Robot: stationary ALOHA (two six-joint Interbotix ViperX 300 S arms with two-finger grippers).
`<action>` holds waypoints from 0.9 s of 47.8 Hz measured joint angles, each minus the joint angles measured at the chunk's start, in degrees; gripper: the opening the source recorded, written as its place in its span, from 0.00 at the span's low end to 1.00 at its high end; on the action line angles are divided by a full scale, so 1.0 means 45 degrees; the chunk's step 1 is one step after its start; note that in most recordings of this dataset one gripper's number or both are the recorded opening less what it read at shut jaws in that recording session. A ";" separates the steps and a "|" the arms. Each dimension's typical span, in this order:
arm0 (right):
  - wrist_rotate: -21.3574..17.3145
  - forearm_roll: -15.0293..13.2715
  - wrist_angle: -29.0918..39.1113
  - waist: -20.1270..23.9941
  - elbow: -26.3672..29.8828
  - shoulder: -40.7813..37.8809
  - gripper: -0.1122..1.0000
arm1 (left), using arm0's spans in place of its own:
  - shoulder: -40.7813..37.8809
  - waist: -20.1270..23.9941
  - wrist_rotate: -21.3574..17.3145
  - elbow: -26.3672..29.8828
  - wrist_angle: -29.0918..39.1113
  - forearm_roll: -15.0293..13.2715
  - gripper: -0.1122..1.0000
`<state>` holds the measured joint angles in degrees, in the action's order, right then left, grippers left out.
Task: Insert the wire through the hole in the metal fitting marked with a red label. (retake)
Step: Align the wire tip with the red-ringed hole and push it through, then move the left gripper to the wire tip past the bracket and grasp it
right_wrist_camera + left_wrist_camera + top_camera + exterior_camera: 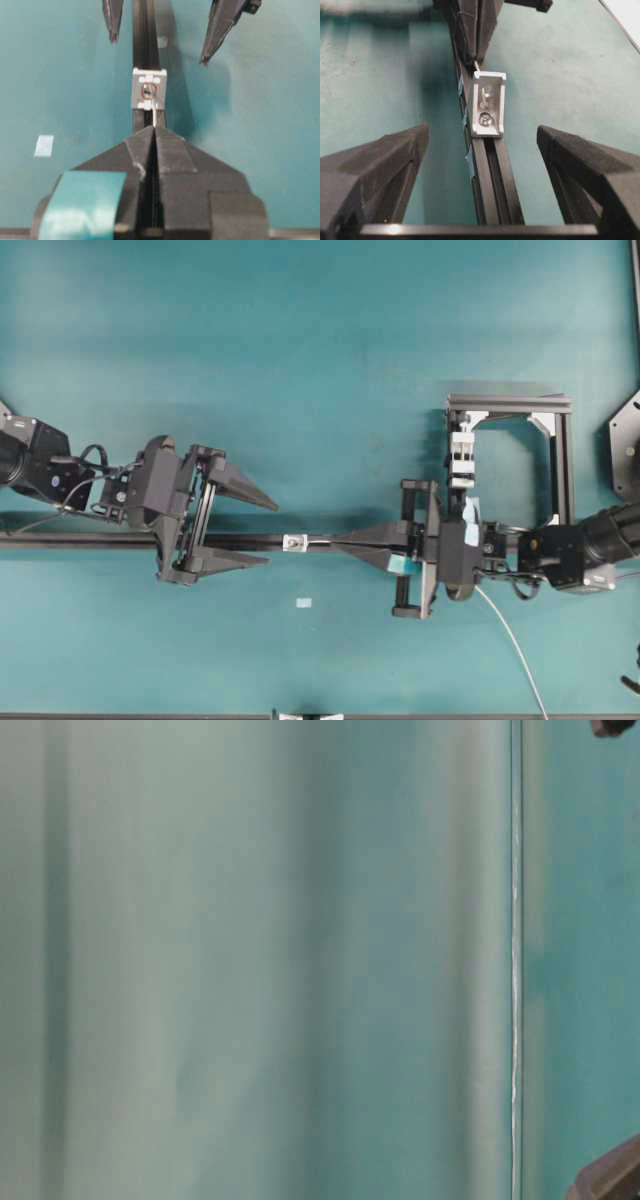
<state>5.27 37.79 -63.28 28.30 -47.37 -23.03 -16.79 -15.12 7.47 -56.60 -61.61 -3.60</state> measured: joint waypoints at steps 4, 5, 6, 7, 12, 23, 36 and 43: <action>0.0098 -0.0020 0.0000 -0.0059 0.0176 -0.0117 0.12 | 0.0000 -0.0020 0.0000 -0.0020 0.0000 -0.0020 0.59; 0.0078 -0.0020 0.0000 -0.0059 0.0215 -0.0137 0.12 | 0.0000 -0.0020 0.0000 -0.0020 0.0000 -0.0020 0.59; 0.0059 -0.0020 0.0000 -0.0059 0.0234 -0.0156 0.12 | 0.0000 -0.0020 0.0000 -0.0020 0.0000 -0.0020 0.59; 0.0059 -0.0020 -0.0020 -0.0078 0.0254 -0.0156 0.12 | 0.0000 0.0000 0.0000 0.0000 -0.0020 -0.0020 0.59; 0.0078 -0.0020 0.0000 -0.0098 0.0352 -0.0215 0.12 | 0.0000 -0.0020 0.0000 -0.0020 0.0000 -0.0020 0.59; 0.0059 -0.0039 -0.0020 -0.0176 0.0508 -0.0293 0.12 | 0.0000 -0.0020 0.0000 0.0000 0.0000 -0.0020 0.59; 0.0156 -0.0059 0.0000 -0.0273 0.0781 -0.0449 0.12 | 0.0000 -0.0020 0.0000 0.0000 0.0000 0.0000 0.59; 0.0215 -0.0059 0.0000 -0.0312 0.0879 -0.0527 0.12 | 0.0000 0.0000 0.0000 0.0000 -0.0020 -0.0020 0.59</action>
<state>6.24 37.53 -63.28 26.89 -43.42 -25.40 -16.79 -15.12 7.47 -56.60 -61.70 -3.69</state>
